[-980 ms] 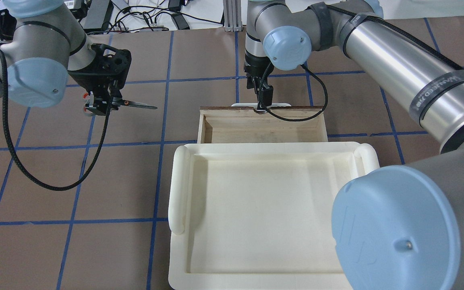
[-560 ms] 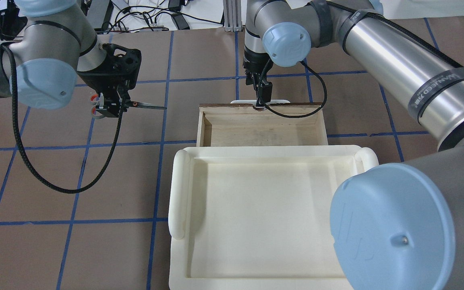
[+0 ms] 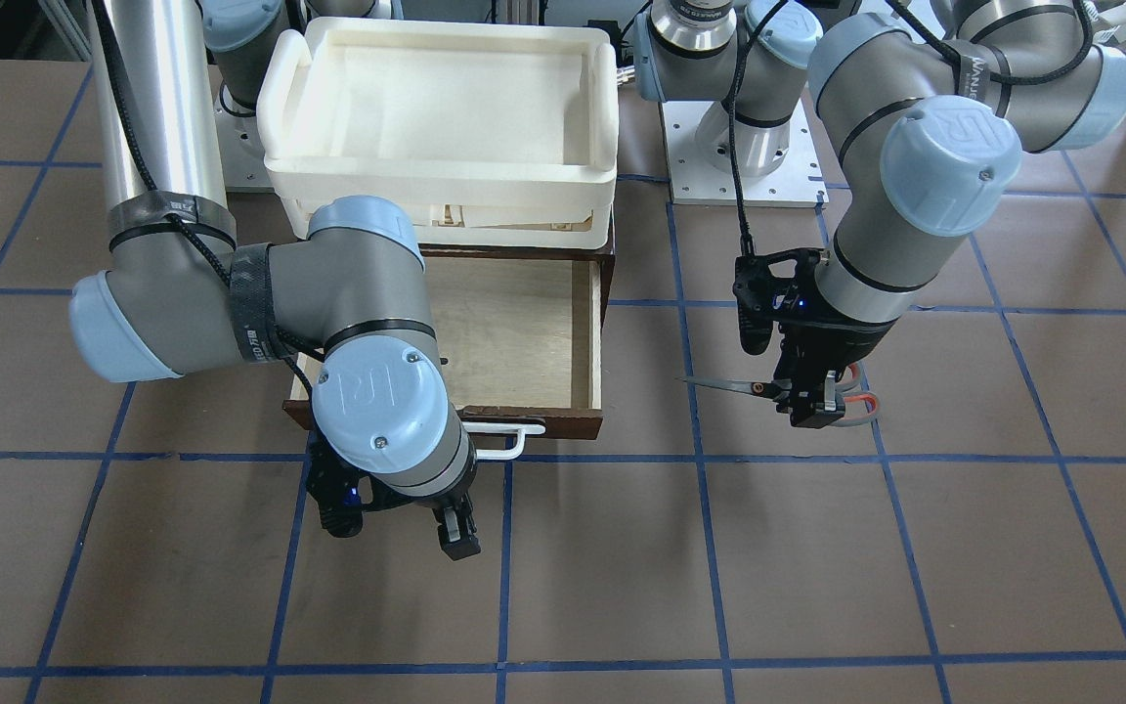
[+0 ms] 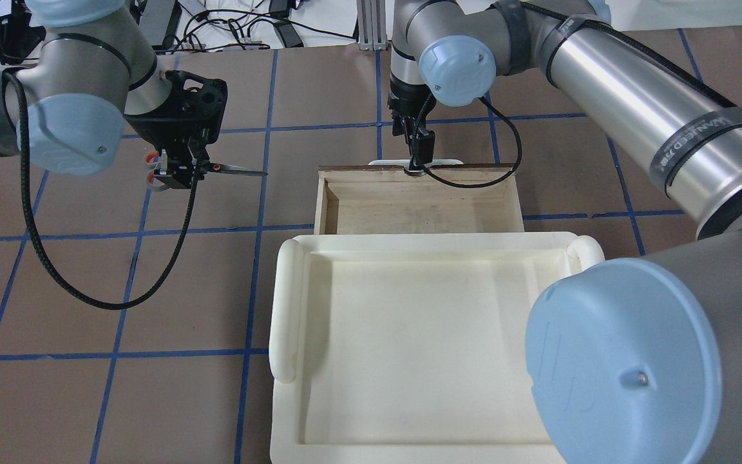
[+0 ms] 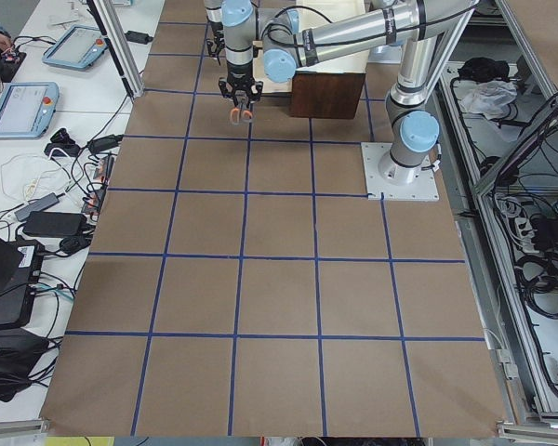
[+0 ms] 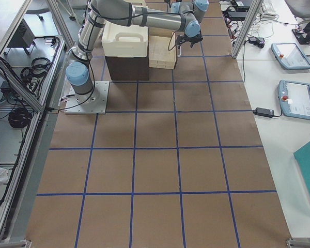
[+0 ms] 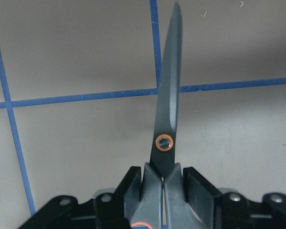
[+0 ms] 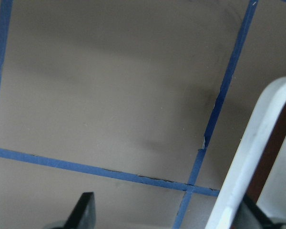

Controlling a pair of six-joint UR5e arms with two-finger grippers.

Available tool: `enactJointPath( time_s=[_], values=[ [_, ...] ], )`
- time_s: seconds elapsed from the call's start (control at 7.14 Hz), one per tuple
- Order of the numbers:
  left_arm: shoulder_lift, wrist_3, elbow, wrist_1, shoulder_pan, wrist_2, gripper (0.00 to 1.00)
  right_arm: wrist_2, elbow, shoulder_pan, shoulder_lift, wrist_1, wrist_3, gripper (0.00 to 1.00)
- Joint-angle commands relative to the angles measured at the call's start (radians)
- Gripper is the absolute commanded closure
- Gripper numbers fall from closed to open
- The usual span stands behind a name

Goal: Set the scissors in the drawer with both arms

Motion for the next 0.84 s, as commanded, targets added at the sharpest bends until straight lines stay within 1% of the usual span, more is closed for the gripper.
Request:
enactJointPath(
  time_s=[0.0, 0.14, 0.28, 0.42, 0.56, 0.7],
  values=[
    [0.001, 0.0, 0.0, 0.0, -0.002, 0.0, 1.0, -0.006, 0.0, 0.0, -0.053, 0.03, -0.001, 0.0],
    [0.006, -0.003, 0.0, -0.002, -0.005, 0.0, 1.0, 0.002, 0.002, 0.0, -0.081, 0.033, -0.001, 0.0],
    [0.009, -0.006, 0.0, -0.006, -0.005, -0.001, 1.0, -0.012, 0.0, 0.0, -0.098, 0.041, -0.028, 0.0],
    [0.017, -0.053, 0.002, -0.02, -0.017, -0.003, 1.0, -0.033, 0.002, -0.001, -0.153, 0.04, -0.197, 0.0],
    [0.023, -0.079, 0.02, -0.034, -0.078, 0.031, 1.0, -0.047, 0.011, -0.006, -0.188, 0.04, -0.309, 0.0],
    [0.02, -0.175, 0.061, -0.075, -0.153, 0.061, 1.0, -0.09, 0.014, -0.029, -0.215, 0.049, -0.464, 0.0]
  ],
)
